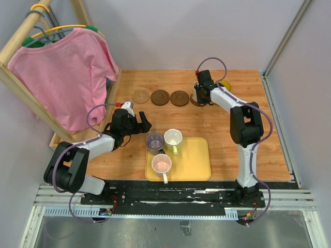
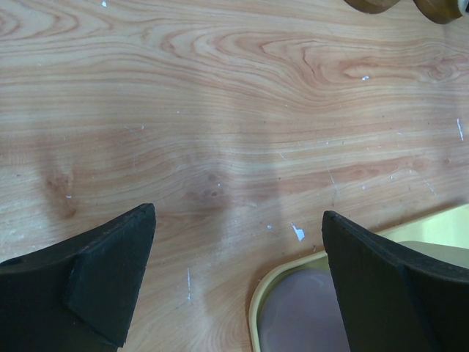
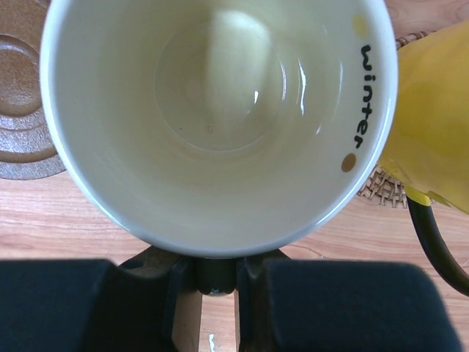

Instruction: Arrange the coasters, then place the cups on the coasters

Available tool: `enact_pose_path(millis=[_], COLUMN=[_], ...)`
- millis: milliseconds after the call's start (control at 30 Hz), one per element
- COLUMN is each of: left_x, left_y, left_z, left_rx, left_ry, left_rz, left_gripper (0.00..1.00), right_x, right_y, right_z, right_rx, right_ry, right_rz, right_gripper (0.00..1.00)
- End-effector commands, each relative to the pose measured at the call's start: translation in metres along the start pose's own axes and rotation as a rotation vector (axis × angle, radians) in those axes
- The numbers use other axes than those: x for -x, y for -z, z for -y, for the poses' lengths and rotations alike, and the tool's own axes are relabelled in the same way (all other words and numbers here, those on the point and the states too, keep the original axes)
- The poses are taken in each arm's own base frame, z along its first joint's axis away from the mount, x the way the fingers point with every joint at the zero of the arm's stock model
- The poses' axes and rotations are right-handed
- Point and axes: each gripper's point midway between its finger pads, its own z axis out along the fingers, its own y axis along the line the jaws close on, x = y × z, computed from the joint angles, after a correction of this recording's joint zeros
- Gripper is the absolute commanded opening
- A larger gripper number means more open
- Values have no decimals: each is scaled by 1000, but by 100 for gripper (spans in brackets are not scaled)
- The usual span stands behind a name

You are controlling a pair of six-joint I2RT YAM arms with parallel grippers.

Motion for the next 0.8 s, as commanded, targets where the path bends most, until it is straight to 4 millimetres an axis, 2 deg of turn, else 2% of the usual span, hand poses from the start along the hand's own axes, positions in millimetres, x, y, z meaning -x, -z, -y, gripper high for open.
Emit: enact_pose_path(millis=[0,767], left_x=[12,7], left_y=[-4,-7], left_z=[7,7], left_rx=[-19,-27], left_ry=[-23,-17], left_rz=[26,9], left_gripper=[100,100], right_x=[36,8], right_y=[8,7], right_z=[9,23], right_rx=[-22,-51], right_ry=[-32,-83], right_rz=[91,42], right_gripper=[1,1])
